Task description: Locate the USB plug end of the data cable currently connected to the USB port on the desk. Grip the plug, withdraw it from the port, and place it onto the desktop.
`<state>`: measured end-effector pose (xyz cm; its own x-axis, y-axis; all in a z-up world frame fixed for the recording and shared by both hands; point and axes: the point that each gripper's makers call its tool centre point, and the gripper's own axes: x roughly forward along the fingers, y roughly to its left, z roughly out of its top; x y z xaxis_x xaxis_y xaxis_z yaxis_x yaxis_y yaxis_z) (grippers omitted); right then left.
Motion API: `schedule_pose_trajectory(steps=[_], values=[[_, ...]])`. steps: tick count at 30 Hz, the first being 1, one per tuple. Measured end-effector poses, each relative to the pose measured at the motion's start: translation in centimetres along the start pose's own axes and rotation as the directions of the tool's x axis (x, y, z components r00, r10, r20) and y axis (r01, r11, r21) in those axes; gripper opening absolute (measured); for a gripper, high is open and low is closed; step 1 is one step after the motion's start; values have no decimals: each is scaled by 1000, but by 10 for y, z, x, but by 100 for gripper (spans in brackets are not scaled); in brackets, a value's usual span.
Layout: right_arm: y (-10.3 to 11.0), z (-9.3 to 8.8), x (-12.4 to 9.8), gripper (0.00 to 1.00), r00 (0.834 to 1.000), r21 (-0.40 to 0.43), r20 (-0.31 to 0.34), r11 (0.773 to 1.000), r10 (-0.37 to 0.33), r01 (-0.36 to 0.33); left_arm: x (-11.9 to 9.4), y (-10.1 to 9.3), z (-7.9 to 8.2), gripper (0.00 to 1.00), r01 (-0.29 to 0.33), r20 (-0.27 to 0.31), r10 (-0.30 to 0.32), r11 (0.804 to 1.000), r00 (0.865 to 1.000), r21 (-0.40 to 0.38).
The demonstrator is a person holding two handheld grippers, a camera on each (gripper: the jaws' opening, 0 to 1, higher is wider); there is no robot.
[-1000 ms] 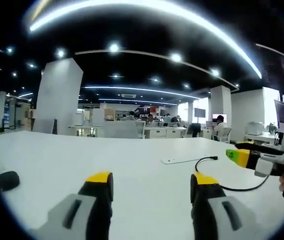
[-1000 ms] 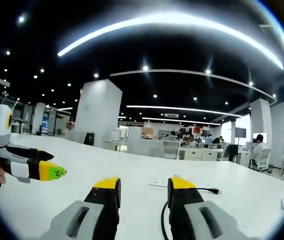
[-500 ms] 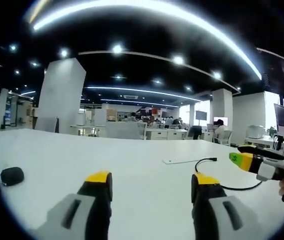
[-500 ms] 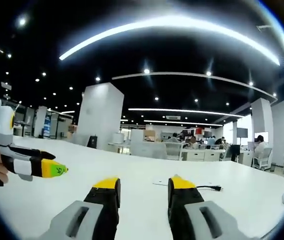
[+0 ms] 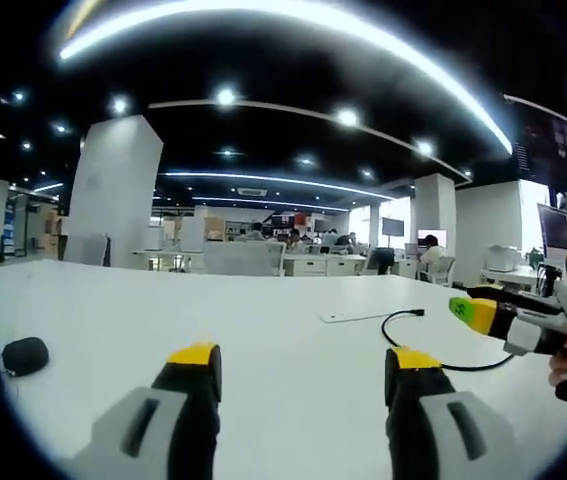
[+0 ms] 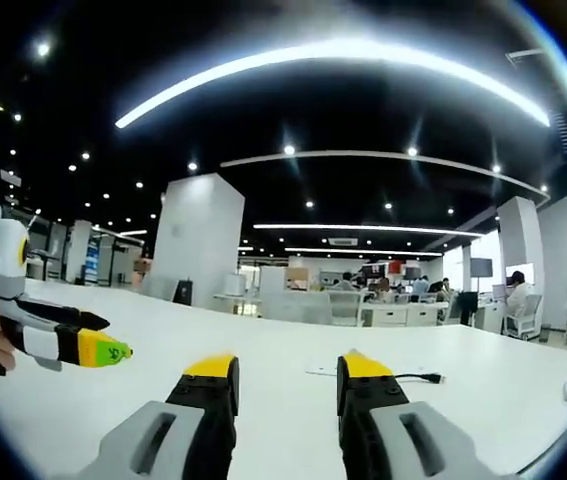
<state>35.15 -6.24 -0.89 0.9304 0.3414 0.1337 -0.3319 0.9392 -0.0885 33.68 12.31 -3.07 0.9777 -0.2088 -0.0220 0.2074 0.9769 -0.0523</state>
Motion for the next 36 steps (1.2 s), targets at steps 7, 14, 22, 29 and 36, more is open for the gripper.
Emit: schedule_pose_trajectory(steps=[7,14,22,29,36], values=[[4,0,-8,41,1000,13,8,1000,10,-10,-8,14,0,67,-40,17,40,999,999,4],[1,0,-8,41,1000,-1,8,1000,-4,4,-16,18,16,67,-36,64,37,999,997,-21],[-2,-5,-13,41,1000,33,1,999,-5,5,-21,17,17,68,-29,69,29,1000,997,-8],[0,-3,-16,41,1000,43,9,999,2,-2,-24,14,22,68,-20,86,20,1000,996,-4],[-2,-3,-19,41,1000,57,20,998,2,-3,-20,15,11,68,-12,48,12,1000,999,0]])
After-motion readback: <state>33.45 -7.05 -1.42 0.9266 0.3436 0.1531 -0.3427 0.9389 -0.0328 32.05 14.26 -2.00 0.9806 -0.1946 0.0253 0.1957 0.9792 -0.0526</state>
